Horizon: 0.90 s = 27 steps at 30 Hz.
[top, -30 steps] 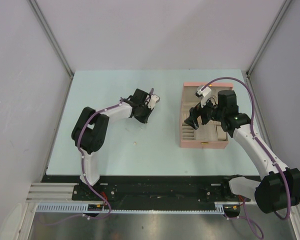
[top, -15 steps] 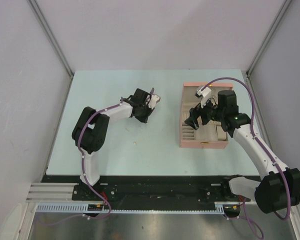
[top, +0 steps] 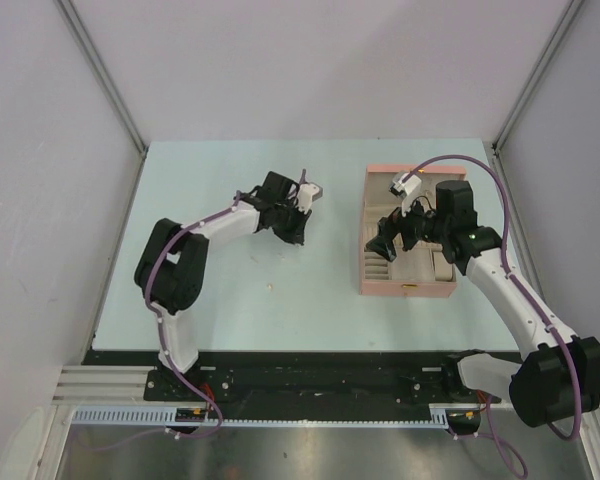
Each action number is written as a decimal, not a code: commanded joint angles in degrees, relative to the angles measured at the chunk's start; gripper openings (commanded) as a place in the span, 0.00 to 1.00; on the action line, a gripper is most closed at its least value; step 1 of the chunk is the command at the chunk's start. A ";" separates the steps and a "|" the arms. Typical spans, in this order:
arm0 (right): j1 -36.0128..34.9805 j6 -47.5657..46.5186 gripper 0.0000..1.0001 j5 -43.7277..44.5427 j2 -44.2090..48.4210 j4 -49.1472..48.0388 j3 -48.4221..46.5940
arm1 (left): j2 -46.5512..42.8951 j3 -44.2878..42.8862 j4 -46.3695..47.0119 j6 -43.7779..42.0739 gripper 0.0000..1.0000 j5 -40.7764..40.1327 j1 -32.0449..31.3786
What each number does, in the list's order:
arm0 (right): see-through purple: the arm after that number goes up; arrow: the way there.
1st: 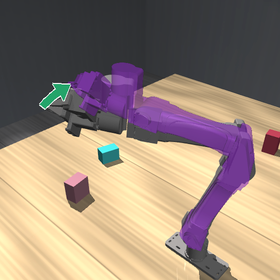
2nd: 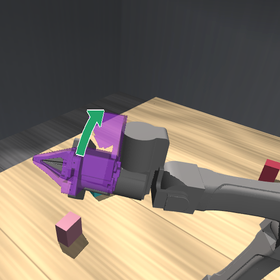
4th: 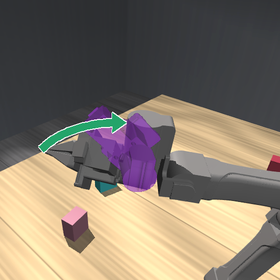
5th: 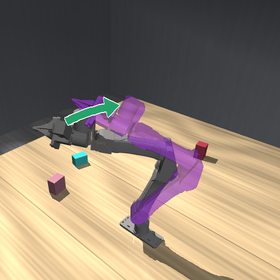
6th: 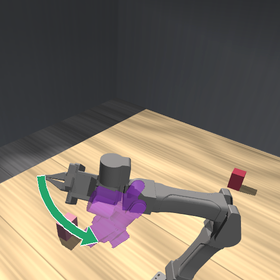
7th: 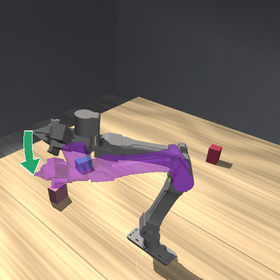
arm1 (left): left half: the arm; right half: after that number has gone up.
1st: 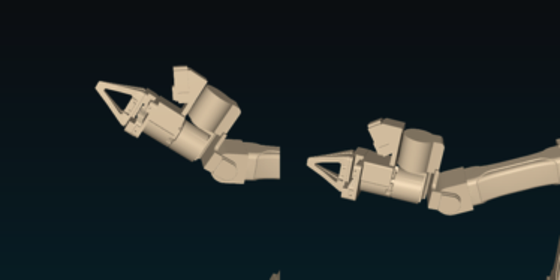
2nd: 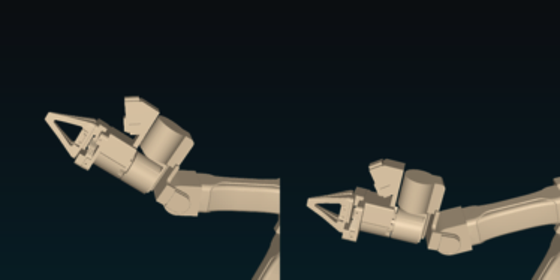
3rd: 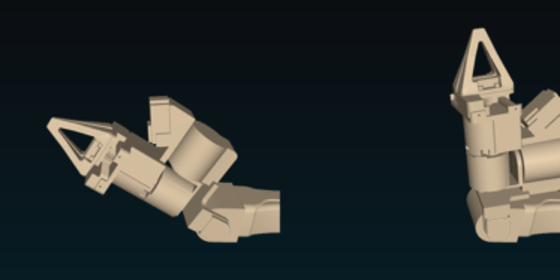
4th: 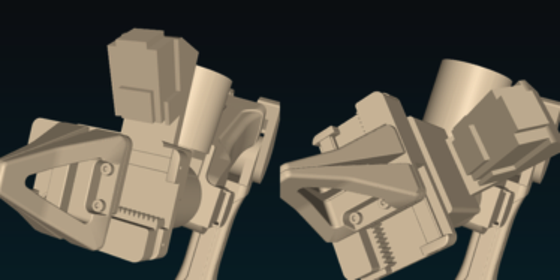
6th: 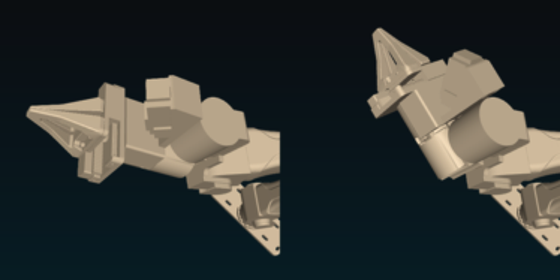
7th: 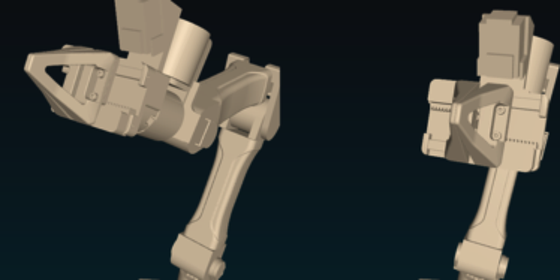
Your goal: Organize the mixed jewelry
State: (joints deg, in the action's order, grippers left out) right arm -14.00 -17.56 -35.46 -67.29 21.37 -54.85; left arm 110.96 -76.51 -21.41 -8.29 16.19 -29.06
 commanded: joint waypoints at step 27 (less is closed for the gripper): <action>-7.00 5.79 0.95 -7.35 -0.48 -23.04 -8.08 | -14.19 5.66 59.52 82.90 0.00 47.54 7.79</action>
State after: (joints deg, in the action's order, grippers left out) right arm -19.59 -10.98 -44.42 -67.61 1.15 -59.77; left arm 98.24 -72.73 22.83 59.37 61.69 -21.41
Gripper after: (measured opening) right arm 0.968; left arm 0.005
